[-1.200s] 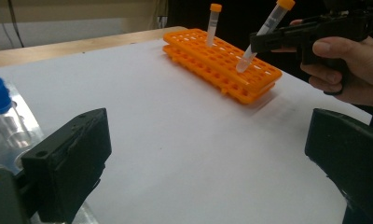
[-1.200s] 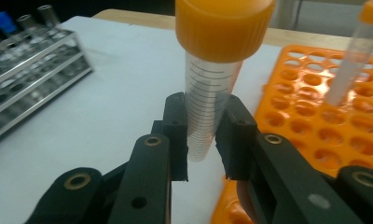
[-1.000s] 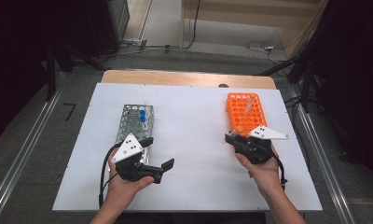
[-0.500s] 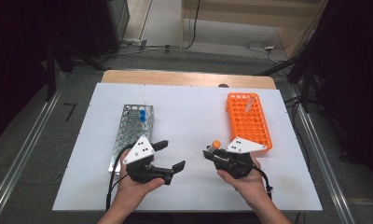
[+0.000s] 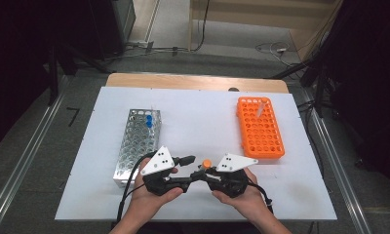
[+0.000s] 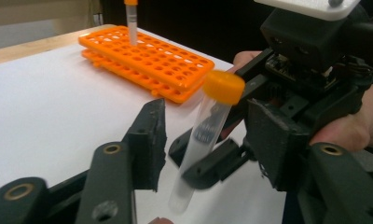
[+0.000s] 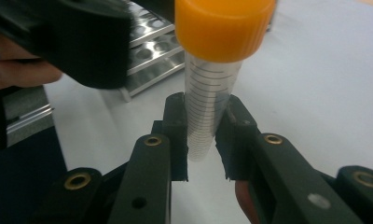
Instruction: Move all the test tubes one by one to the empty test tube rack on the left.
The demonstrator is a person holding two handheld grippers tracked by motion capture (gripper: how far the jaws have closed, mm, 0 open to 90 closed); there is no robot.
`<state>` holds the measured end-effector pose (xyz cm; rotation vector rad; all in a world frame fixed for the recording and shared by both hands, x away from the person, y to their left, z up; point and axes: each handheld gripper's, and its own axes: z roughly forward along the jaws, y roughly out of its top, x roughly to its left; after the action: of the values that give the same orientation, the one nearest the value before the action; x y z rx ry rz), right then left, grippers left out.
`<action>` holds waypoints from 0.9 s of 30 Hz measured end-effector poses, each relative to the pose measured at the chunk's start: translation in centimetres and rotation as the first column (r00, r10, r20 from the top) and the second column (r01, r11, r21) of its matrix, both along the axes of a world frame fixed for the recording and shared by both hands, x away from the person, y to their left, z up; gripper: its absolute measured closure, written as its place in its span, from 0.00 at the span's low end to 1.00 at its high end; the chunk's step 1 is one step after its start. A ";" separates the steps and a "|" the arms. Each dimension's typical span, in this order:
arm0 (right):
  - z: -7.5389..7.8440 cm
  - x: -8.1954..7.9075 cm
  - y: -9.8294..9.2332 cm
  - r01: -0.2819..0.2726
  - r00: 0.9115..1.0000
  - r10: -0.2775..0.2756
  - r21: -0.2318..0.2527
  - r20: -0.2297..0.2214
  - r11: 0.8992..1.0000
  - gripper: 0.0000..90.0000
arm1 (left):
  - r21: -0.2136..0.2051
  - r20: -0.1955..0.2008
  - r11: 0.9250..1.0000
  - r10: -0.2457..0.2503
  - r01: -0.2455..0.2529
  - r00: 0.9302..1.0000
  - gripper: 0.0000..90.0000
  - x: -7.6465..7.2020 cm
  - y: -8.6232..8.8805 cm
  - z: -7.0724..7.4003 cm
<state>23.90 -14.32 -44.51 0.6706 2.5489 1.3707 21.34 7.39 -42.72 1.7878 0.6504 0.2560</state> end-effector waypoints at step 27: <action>-0.2 0.5 -0.8 -0.043 0.999 0.045 0.064 -0.024 0.997 0.38 | -0.021 0.011 0.990 0.139 -0.138 0.990 0.79 0.9 3.0 0.8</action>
<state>24.44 -15.10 -44.66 0.6498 2.5638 1.4727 22.28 10.37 -41.89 1.7232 0.7668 0.3536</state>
